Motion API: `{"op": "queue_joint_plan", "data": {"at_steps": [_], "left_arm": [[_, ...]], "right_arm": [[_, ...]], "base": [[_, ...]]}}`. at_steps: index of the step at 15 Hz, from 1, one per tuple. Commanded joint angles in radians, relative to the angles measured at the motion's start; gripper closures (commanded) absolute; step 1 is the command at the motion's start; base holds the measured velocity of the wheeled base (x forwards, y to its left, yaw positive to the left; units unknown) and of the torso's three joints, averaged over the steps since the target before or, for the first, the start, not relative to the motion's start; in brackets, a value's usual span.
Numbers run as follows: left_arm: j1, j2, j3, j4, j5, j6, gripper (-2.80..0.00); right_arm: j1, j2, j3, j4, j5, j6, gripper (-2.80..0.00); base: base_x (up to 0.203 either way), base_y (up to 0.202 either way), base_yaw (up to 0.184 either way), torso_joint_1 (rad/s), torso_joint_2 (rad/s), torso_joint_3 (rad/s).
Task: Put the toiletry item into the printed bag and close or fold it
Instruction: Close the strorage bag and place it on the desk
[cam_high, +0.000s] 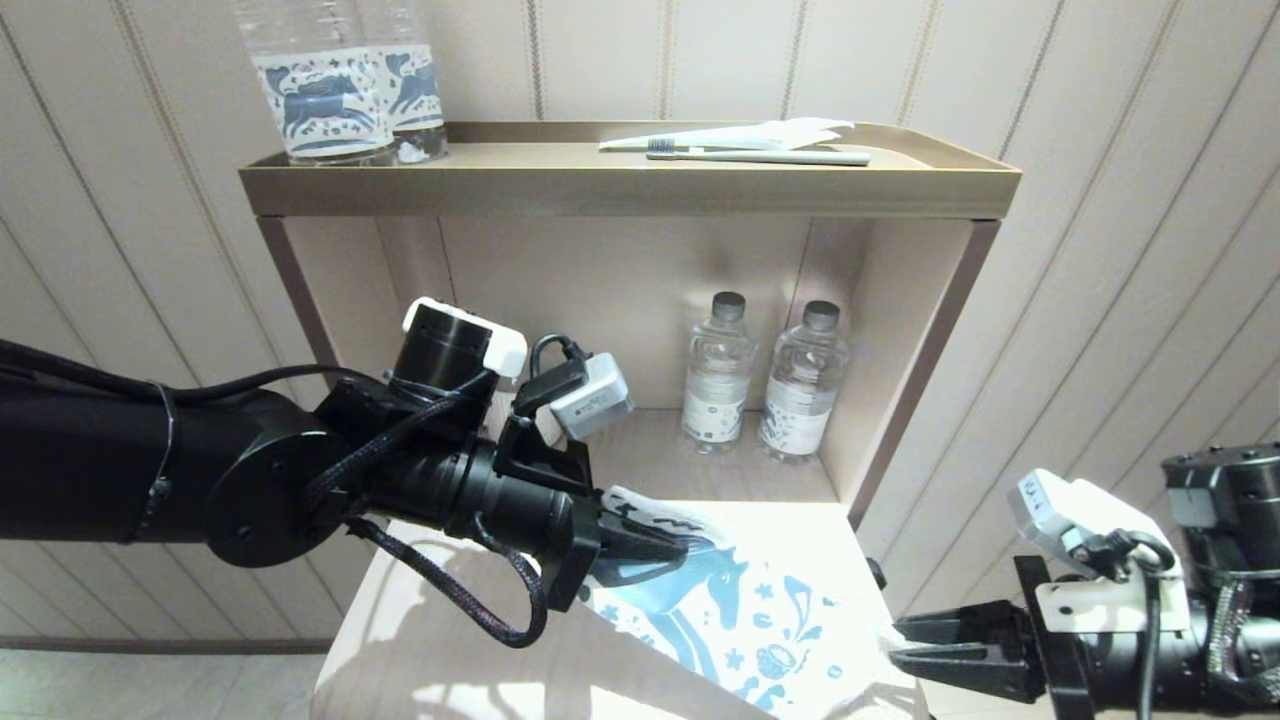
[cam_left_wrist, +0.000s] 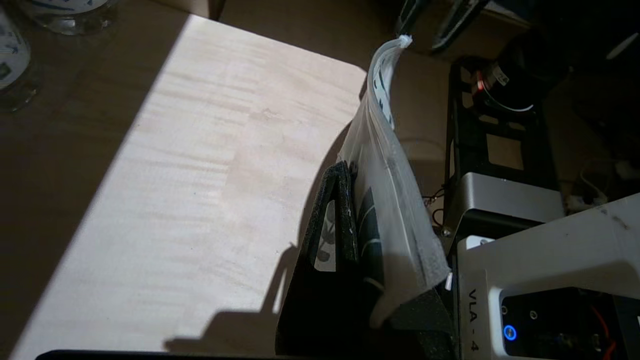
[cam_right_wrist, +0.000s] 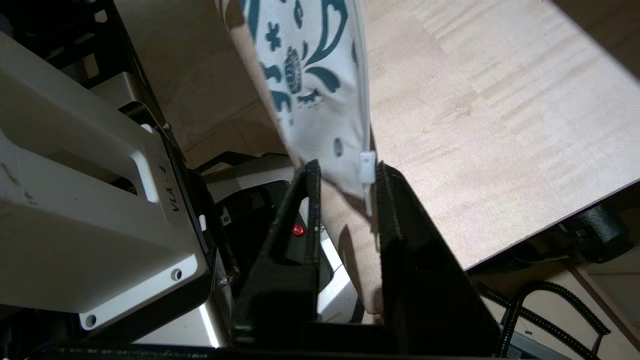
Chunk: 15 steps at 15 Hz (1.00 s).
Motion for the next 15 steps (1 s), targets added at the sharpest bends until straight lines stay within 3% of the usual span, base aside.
{"op": "queue_joint_plan", "data": {"at_steps": [1,7,9,12,15], "left_arm": [[0.000,-0.008,0.003,0.000,-0.005,0.003,0.00],[0.018,0.004,-0.019,-0.003,0.005,-0.002,0.00],[0.052,0.035,-0.054,-0.003,0.064,-0.009,0.00],[0.110,0.070,-0.090,-0.009,0.082,-0.008,0.00],[0.121,0.113,-0.117,-0.008,0.127,-0.008,0.00]], "right_arm": [[0.001,-0.001,-0.010,-0.002,0.006,-0.002,-2.80],[-0.045,-0.078,-0.034,0.004,0.002,0.000,-2.80],[-0.065,-0.117,-0.038,0.006,0.002,0.001,-2.80],[-0.070,-0.123,-0.023,0.000,0.002,0.008,-2.80],[-0.071,-0.130,-0.001,0.001,0.001,0.021,-2.80]], "base": [[0.000,0.000,0.000,0.000,0.00,0.000],[0.000,0.000,0.000,0.000,0.00,0.000],[0.000,0.000,0.000,0.000,0.00,0.000],[0.000,0.000,0.000,0.000,0.00,0.000],[0.000,0.000,0.000,0.000,0.00,0.000]]}}
